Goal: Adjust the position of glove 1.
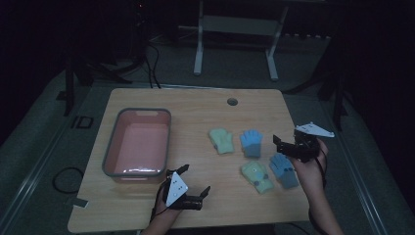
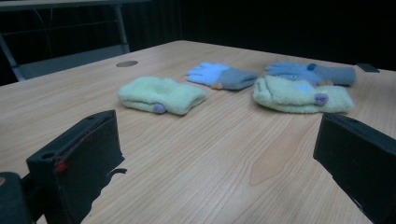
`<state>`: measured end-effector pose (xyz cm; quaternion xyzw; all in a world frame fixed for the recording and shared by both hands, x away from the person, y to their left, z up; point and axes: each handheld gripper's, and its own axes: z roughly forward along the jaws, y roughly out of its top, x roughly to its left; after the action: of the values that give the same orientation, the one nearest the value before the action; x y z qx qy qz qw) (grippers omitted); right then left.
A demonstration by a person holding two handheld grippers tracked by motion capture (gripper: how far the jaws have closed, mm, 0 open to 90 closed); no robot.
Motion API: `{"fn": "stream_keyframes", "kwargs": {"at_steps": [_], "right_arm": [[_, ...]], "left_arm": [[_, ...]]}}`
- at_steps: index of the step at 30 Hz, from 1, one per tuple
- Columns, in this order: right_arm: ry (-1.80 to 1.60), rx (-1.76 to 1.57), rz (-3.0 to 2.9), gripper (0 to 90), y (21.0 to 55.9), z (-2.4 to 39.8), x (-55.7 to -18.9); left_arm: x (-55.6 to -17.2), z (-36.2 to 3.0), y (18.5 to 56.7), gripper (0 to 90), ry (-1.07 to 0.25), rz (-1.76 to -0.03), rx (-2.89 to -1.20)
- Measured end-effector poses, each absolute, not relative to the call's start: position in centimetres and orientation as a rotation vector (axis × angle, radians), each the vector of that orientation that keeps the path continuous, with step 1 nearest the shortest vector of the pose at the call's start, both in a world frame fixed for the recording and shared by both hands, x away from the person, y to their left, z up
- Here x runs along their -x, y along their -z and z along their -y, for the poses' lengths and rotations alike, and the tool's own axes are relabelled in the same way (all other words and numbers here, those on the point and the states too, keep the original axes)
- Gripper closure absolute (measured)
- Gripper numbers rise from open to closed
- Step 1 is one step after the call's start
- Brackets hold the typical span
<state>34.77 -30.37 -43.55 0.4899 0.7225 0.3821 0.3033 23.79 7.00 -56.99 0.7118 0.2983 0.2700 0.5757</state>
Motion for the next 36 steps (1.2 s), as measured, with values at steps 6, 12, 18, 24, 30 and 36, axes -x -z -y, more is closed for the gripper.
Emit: {"fn": "stream_keyframes", "kwargs": {"at_steps": [6, 12, 18, 24, 30, 36], "right_arm": [[-1.013, -1.236, -1.989, 26.4, 44.0, 28.2, -35.0], [-1.02, -1.216, -2.026, 26.8, 44.5, 26.1, -35.4], [-1.053, -1.174, -2.062, 30.3, 44.9, 24.2, -35.9], [-1.001, -1.17, -2.089, 31.1, 45.7, 22.0, -36.8], [-0.979, -1.162, -2.127, 34.4, 47.1, 19.6, -37.5], [-0.98, -1.172, -2.171, 40.8, 48.4, 17.8, -38.4]], "left_arm": [[-23.8, -7.0, 57.0, 1.1, -0.633, -0.698, -1.669], [-23.8, -6.9, 57.0, 1.1, -0.632, -0.697, -1.671], [-23.8, -6.9, 57.0, 1.1, -0.637, -0.69, -1.679], [-23.7, -6.9, 57.0, 1.1, -0.641, -0.685, -1.68], [-23.7, -6.8, 57.0, 1.1, -0.642, -0.684, -1.679], [-23.7, -6.8, 57.0, 1.1, -0.637, -0.681, -1.679]]}}
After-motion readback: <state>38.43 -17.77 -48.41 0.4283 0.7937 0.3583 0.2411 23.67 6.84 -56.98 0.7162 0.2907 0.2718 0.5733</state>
